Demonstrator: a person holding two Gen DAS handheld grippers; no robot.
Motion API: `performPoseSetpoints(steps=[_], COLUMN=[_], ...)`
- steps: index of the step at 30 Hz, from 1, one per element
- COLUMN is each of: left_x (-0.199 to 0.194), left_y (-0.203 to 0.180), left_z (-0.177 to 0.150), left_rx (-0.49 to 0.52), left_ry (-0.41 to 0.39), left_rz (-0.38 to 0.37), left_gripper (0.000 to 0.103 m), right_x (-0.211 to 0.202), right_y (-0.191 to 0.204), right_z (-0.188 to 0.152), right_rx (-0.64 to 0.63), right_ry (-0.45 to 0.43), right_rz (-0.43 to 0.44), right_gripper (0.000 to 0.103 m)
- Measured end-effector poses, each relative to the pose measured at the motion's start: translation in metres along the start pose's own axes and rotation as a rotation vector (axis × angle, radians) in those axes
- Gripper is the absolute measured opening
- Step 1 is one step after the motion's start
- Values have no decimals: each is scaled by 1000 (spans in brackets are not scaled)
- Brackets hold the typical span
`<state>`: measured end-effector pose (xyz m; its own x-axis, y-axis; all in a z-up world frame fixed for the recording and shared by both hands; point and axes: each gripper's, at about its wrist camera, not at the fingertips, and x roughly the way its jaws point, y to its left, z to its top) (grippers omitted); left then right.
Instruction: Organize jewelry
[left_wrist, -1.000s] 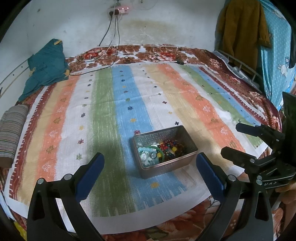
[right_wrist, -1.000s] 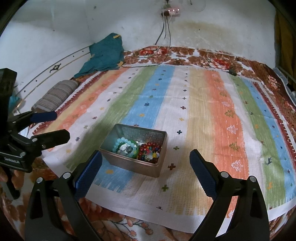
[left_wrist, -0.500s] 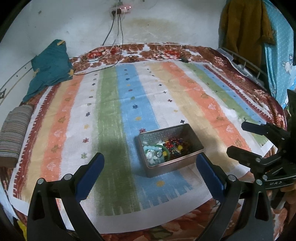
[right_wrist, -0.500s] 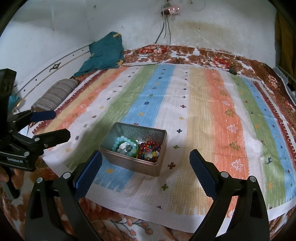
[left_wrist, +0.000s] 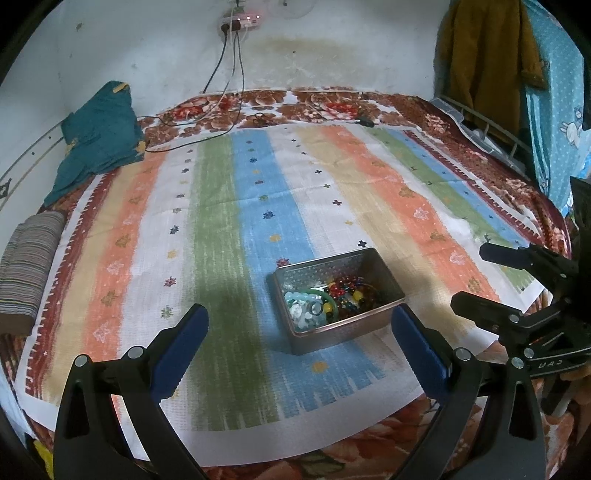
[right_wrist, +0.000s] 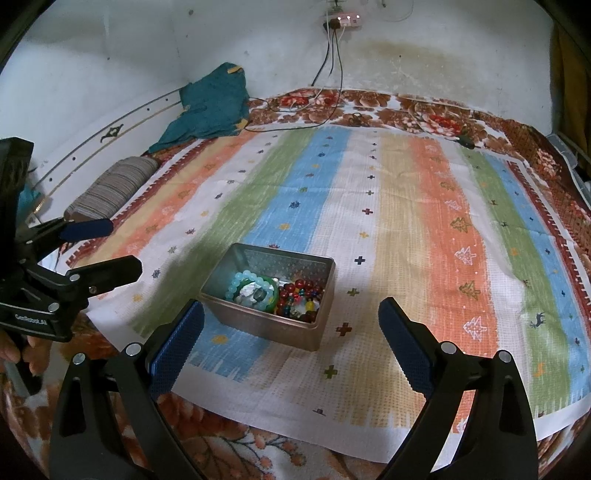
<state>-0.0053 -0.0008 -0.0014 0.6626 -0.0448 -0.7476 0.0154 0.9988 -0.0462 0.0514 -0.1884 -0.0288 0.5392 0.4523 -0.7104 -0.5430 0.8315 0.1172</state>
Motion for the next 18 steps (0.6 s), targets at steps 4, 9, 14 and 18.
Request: performPoseSetpoints(steps=[4,9,14,18], left_x=[0,-2,-1,0], left_y=[-7,-9,-10,-12], left_z=[1,0,0,-1], left_rx=[27,34,38,38], left_ry=[-6,-13,-11,-8], left_rz=[8,-21,-35,-38], left_gripper=[97,97,97,97], right_x=[0,0,0,0], right_y=[2,2,0,0], right_z=[0,-1,0,0], right_rx=[-2,-4,1,2], right_ry=[3,9,9,8], right_rz=[3,6,8,8], right_gripper=[96,96,96,96])
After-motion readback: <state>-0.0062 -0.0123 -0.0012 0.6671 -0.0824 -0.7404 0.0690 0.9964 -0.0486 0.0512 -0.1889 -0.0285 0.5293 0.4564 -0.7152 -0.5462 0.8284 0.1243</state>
